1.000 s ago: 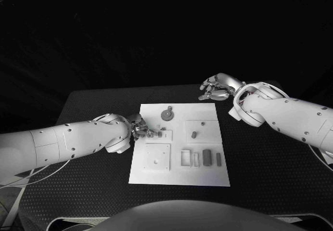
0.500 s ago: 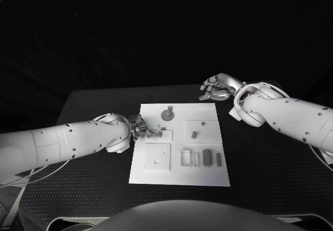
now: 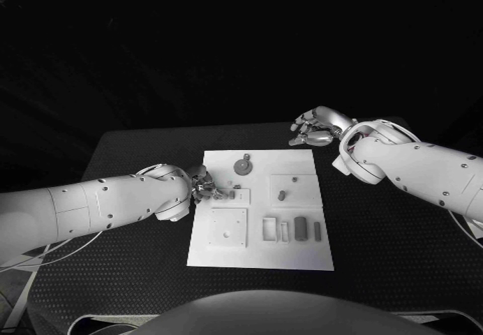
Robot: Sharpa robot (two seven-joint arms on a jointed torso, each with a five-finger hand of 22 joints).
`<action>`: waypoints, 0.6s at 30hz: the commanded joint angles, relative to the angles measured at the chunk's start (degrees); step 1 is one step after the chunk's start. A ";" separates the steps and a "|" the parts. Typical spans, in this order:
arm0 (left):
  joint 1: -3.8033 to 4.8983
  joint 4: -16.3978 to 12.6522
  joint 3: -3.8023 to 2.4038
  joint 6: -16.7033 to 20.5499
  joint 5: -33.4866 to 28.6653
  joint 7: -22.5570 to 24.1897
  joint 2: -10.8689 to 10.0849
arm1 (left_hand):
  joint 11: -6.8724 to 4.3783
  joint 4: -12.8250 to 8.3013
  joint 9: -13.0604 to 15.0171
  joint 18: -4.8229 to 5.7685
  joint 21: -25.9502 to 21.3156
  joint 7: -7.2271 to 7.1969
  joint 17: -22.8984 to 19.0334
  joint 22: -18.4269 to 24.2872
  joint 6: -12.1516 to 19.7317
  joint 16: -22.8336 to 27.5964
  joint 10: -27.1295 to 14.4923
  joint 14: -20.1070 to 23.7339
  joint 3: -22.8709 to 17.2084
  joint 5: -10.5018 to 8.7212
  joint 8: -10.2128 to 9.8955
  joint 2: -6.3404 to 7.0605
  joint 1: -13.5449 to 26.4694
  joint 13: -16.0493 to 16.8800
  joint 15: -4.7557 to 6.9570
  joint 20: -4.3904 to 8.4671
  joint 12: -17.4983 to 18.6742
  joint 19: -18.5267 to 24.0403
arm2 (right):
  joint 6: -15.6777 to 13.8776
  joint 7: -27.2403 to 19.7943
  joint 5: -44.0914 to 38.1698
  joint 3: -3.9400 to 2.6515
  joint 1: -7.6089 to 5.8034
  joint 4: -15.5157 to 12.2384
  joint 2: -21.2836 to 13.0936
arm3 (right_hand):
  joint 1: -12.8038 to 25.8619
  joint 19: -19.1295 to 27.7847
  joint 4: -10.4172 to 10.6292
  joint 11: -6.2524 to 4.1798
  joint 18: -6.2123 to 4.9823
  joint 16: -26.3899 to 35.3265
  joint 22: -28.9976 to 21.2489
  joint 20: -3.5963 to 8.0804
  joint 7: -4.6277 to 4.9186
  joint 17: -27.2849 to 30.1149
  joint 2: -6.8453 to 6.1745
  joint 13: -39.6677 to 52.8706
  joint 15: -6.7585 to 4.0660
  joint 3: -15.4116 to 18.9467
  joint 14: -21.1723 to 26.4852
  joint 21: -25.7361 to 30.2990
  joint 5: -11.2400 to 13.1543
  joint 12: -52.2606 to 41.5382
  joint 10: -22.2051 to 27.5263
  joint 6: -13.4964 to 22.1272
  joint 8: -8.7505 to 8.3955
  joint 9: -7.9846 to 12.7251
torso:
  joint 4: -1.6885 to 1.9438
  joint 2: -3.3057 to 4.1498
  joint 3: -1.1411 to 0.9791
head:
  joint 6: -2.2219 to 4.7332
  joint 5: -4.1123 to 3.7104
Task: Assemble the parts on the task board
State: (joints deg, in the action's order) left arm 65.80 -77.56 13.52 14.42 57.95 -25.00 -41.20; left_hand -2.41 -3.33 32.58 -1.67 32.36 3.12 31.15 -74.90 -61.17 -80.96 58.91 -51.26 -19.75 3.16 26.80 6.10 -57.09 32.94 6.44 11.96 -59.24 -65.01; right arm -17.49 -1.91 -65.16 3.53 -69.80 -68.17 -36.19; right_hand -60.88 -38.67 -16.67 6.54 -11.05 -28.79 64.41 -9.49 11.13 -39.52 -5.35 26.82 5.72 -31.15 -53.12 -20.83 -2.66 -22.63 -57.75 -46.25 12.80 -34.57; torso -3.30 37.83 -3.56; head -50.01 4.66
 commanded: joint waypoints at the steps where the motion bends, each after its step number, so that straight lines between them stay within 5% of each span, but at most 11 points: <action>1: 0.00 0.08 -0.01 -1.27 0.12 -0.26 0.18 | 0.05 -0.72 -0.11 -1.45 -0.27 0.17 -0.13 -0.59 -0.08 -0.02 -0.35 0.33 0.08 -0.03 -0.25 -0.32 -0.87 -0.10 -0.15 -0.17 0.02 -0.11 | 0.45 -0.43 -0.09 -0.03 -0.02 -0.03 0.01 | -0.38 0.18 0.00 -0.11 0.75 0.34 0.06 -0.10 0.09 -0.09 -0.03 -0.11 0.38 0.29 0.01 0.33 -0.08 -0.40 0.40 -0.45 0.25 0.10 | 0.04 0.00 0.02 | 0.01 -0.06; 10: 0.00 1.14 0.01 -1.13 0.74 -0.38 0.90 | 0.10 -3.00 -0.33 -1.31 -0.45 0.23 -0.33 -0.75 -0.16 -0.16 -0.36 0.32 -0.59 0.49 -0.29 -2.16 -3.78 -0.33 -0.21 -0.24 -0.12 -0.24 | 0.48 -0.45 -0.09 -0.03 -0.02 -0.06 0.07 | -0.34 0.17 0.00 -0.11 0.74 0.39 0.07 -0.12 0.08 -0.13 0.00 -0.16 0.38 0.31 -0.01 0.35 -0.08 -0.43 0.40 -0.45 0.26 0.10 | 0.06 0.03 0.02 | 0.01 0.04; 18: -0.02 1.56 0.01 -0.38 0.62 0.44 1.14 | 0.16 -3.44 -0.43 -1.26 -0.51 0.32 -0.39 -0.78 0.00 -0.17 -0.42 0.33 -0.65 0.88 -0.40 -2.38 -4.07 -0.41 -0.24 -0.27 -0.11 -0.26 | 0.51 -0.46 -0.09 -0.03 -0.02 -0.06 0.08 | -0.29 0.16 0.01 -0.11 0.72 0.43 0.08 -0.13 0.08 -0.18 0.05 -0.22 0.37 0.33 -0.03 0.36 -0.08 -0.47 0.40 -0.45 0.27 0.11 | 0.00 0.00 -0.03 | 0.01 0.02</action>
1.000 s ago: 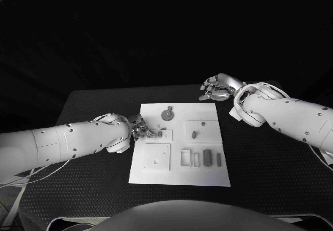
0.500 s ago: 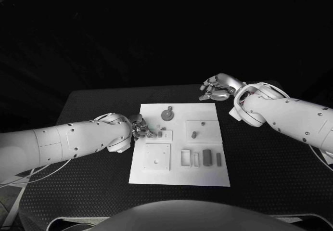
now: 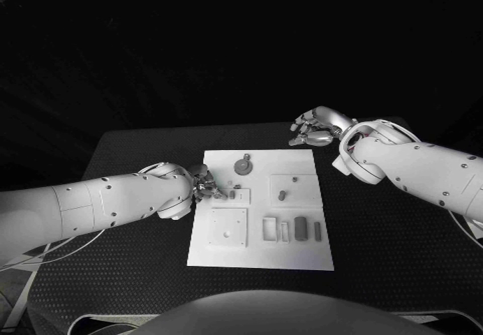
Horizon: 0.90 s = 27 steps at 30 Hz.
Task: Assemble the parts on the task board
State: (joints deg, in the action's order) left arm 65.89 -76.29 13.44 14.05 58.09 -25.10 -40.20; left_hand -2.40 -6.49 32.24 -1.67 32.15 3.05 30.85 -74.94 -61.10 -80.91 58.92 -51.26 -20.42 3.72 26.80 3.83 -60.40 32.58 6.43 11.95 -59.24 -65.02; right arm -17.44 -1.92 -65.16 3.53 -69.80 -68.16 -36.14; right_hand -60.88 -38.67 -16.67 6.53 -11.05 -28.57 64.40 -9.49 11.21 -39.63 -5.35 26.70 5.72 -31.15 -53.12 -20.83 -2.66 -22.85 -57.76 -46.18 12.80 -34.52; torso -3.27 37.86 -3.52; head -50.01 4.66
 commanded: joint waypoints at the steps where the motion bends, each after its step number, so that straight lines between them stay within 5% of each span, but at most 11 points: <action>1: -0.10 0.29 0.09 -0.17 0.01 1.27 0.12 | 0.16 -0.31 -0.11 -1.26 -0.31 0.41 -0.10 -0.74 -0.02 -0.23 -0.44 0.33 -0.02 0.39 -0.44 -0.22 -0.77 -0.07 -0.23 -0.26 -0.11 -0.27 | 0.48 -0.45 -0.09 -0.03 -0.02 -0.06 0.04 | -0.29 0.16 0.01 -0.10 0.72 0.21 0.10 -0.13 0.01 -0.07 0.05 -0.10 0.37 0.33 -0.03 0.37 -0.08 -0.25 0.41 -0.53 0.27 0.06 | -0.03 -0.04 -0.08 | 0.01 0.01; 13: -0.10 0.49 0.05 -0.35 -4.86 4.31 -0.22 | 0.35 -0.99 -0.38 -1.12 -0.47 0.64 -0.20 -0.93 0.34 -0.44 -0.58 0.48 -0.10 1.80 -0.68 -4.40 0.05 -0.25 -0.33 -0.32 -0.31 -0.19 | 0.79 -0.41 -0.09 -0.03 -0.02 -0.03 0.05 | -0.21 0.13 0.02 -0.11 0.69 0.27 0.12 -0.15 0.00 -0.14 0.15 -0.19 0.37 0.36 -0.07 0.38 -0.08 -0.32 0.40 -0.55 0.29 0.07 | -0.02 -0.02 -0.10 | 0.01 -0.22; 27: -0.10 0.16 -0.04 0.67 -4.92 5.41 -0.65 | 0.54 -4.51 -0.52 -1.03 -0.51 0.84 -0.29 -1.06 0.82 -0.60 -0.90 0.80 -0.46 4.17 -0.81 -6.70 -0.30 -0.41 -0.47 -0.46 -0.55 0.02 | 0.98 -0.37 -0.09 -0.03 -0.02 -0.01 0.02 | -0.17 0.13 0.01 -0.11 0.67 0.32 0.13 -0.16 0.00 -0.18 0.19 -0.25 0.36 0.37 -0.09 0.41 -0.08 -0.36 0.41 -0.54 0.30 0.08 | 0.01 -0.04 -0.02 | 0.01 -0.20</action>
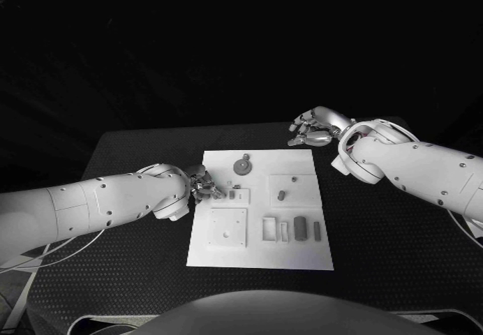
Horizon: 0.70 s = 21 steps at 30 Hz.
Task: Assemble the parts on the task board
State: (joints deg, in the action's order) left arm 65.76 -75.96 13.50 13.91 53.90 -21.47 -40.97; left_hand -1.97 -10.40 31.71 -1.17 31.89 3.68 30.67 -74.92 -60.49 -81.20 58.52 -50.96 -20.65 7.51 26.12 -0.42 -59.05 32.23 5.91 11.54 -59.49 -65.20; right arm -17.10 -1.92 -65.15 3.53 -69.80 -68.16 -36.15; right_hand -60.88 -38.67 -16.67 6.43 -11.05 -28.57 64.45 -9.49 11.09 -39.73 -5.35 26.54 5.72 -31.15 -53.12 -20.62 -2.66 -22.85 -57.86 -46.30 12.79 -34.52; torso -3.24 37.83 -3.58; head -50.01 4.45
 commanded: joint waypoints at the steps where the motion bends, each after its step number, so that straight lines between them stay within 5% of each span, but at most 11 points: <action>1: 0.03 -0.16 -0.10 0.88 -0.72 1.80 0.12 | 0.11 -0.71 0.02 -1.52 -0.25 0.22 -0.11 -1.08 0.21 -0.32 -0.50 0.51 -0.25 0.45 -0.13 -2.52 -1.64 -0.06 0.04 -0.05 -0.30 0.20 | 0.64 -0.36 -0.09 -0.03 -0.02 -0.01 0.02 | -0.16 0.13 0.01 -0.01 0.67 0.33 0.08 -0.16 0.11 -0.09 0.19 -0.10 0.36 0.37 -0.09 0.19 -0.08 -0.36 0.51 -0.42 0.30 0.09 | -0.03 -0.01 0.04 | 0.01 0.02; 21: 0.03 0.39 -0.19 1.39 -0.25 1.47 0.17 | 0.08 -2.79 0.27 -1.48 -0.13 0.17 -0.19 -1.08 0.10 -0.49 -0.42 0.40 -1.05 2.15 0.17 -3.32 -1.00 -0.19 0.02 -0.08 -0.56 -0.02 | 0.94 -0.39 -0.09 -0.03 -0.02 0.01 -0.03 | -0.10 0.12 0.01 -0.01 0.64 0.41 0.11 -0.19 0.11 -0.17 0.22 -0.20 0.35 0.41 -0.12 0.22 -0.08 -0.44 0.51 -0.42 0.31 0.11 | -0.03 -0.02 0.01 | 0.01 -0.04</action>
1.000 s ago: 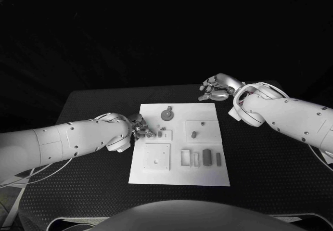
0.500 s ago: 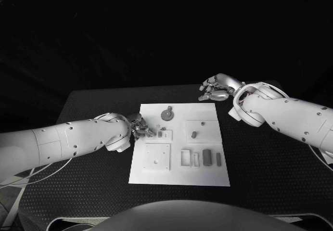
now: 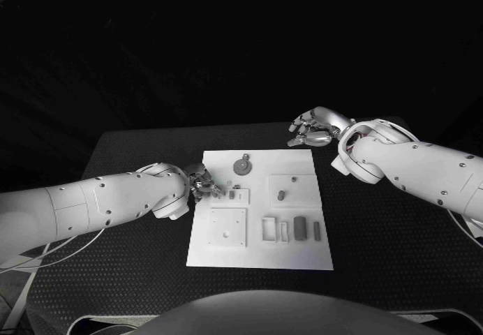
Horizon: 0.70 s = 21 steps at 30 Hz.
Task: Assemble the parts on the task board
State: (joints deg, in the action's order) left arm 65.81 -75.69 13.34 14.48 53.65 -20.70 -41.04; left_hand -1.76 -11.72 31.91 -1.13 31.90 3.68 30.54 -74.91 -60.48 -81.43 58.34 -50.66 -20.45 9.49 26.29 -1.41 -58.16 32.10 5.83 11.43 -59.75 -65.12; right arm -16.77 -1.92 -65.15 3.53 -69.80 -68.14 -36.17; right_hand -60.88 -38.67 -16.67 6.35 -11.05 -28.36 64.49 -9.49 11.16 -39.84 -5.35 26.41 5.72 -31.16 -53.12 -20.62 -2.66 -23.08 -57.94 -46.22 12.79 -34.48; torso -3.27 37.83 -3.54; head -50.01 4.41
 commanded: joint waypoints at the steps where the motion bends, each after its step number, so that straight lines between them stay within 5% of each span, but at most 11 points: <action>1: -0.02 0.16 -0.03 0.98 0.04 0.53 0.23 | -0.13 -1.54 0.10 -1.52 -0.13 0.17 -0.06 -1.09 0.09 -0.27 -0.24 0.09 -1.29 0.27 0.03 -2.34 -1.83 -0.07 0.10 0.04 -0.32 -0.11 | 0.61 -0.39 -0.09 -0.03 -0.02 -0.04 -0.02 | -0.10 0.12 0.01 0.06 0.64 0.21 0.07 -0.19 0.04 -0.06 0.22 -0.08 0.35 0.41 -0.12 0.23 -0.08 -0.21 0.58 -0.49 0.31 0.06 | 0.02 -0.01 -0.03 | 0.01 -0.01; 21: -0.01 0.90 -0.11 -0.03 0.83 -0.16 0.53 | -0.21 -1.98 0.42 -1.53 -0.05 0.09 -0.07 -1.08 0.01 -0.41 -0.10 -0.06 -1.68 0.67 0.30 -2.59 -1.34 -0.11 0.15 0.07 -0.50 -0.30 | 0.70 -0.44 -0.09 -0.03 -0.01 0.01 -0.02 | -0.09 0.12 -0.01 0.06 0.60 0.30 0.10 -0.21 0.04 -0.15 0.22 -0.19 0.35 0.42 -0.15 0.27 -0.08 -0.28 0.61 -0.47 0.32 0.08 | 0.02 -0.02 -0.01 | 0.01 0.05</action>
State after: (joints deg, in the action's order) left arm 65.95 -74.84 13.11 15.17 53.89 -20.69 -40.60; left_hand -1.64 -12.50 32.23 -1.13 31.90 3.68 30.55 -74.90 -60.48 -81.64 58.22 -50.52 -21.21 9.92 26.36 -2.27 -58.34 32.06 5.71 11.32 -59.96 -65.03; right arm -16.58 -1.92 -65.15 3.53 -69.80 -68.14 -36.21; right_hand -60.88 -38.67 -16.67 6.54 -11.05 -28.33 64.53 -9.49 11.09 -39.94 -5.35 26.31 5.72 -31.16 -53.12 -20.62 -2.66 -23.08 -57.75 -46.30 12.79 -34.48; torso -3.24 37.83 -3.55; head -50.01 4.42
